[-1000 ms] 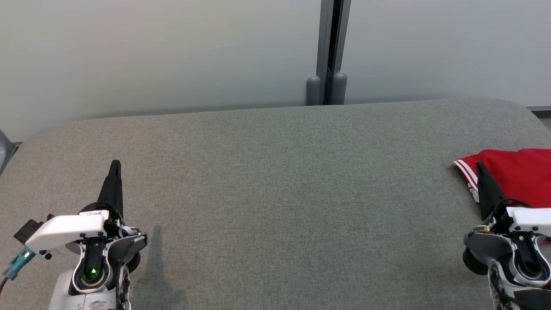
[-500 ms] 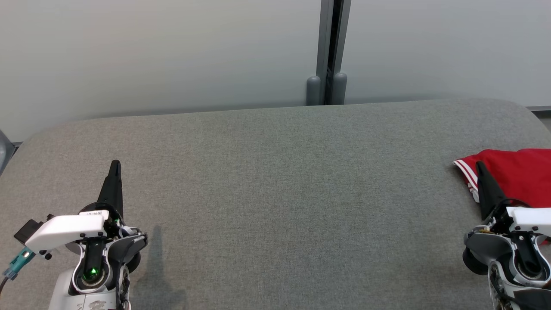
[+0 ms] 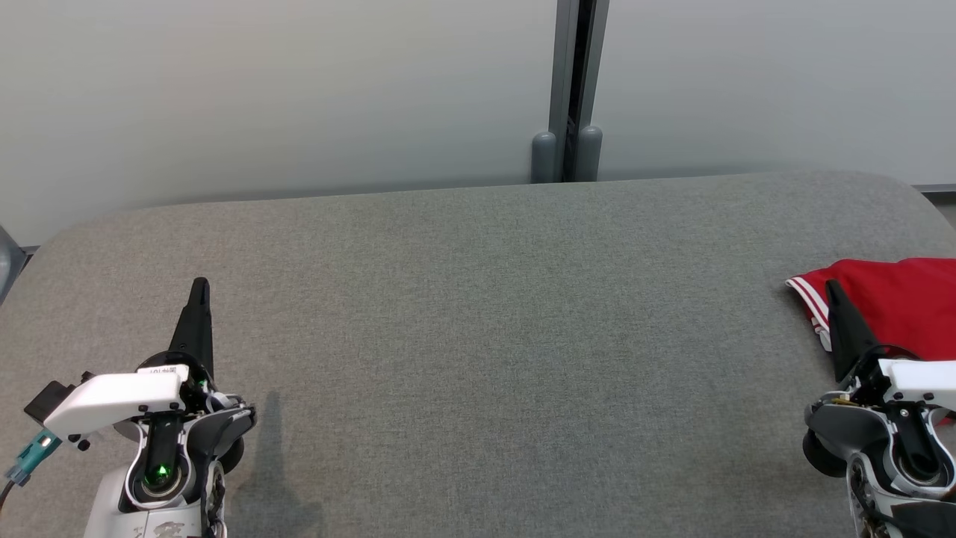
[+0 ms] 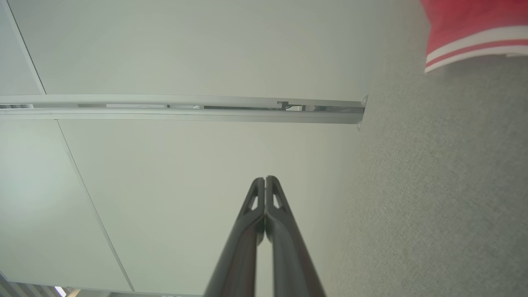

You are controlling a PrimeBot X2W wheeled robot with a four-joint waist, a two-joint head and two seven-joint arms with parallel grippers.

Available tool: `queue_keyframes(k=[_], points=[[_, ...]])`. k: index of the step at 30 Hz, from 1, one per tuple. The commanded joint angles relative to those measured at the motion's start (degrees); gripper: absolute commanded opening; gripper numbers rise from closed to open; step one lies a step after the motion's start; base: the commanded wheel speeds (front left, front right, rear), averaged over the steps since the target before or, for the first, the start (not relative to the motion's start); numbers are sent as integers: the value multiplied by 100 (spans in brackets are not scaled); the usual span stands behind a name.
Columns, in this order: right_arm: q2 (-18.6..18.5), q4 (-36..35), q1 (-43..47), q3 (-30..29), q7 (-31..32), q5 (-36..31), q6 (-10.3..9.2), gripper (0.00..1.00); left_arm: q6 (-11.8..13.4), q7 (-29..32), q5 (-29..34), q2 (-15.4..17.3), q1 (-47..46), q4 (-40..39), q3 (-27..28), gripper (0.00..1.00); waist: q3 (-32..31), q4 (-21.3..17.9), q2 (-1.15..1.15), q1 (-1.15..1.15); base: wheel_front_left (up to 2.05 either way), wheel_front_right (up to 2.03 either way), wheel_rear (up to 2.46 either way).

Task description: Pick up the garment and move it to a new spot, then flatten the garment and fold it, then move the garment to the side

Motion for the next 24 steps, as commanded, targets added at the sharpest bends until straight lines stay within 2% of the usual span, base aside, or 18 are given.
queue_keyframes(k=[1,24], points=[[-39,14,-18,4,7,21,2,0,-20,13,10,12,-88,5,20,0,0,0,0,0,0,0,0],[-39,14,-18,3,7,21,2,0,-20,17,15,10,-88,3,24,0,0,0,0,0,0,0,0]])
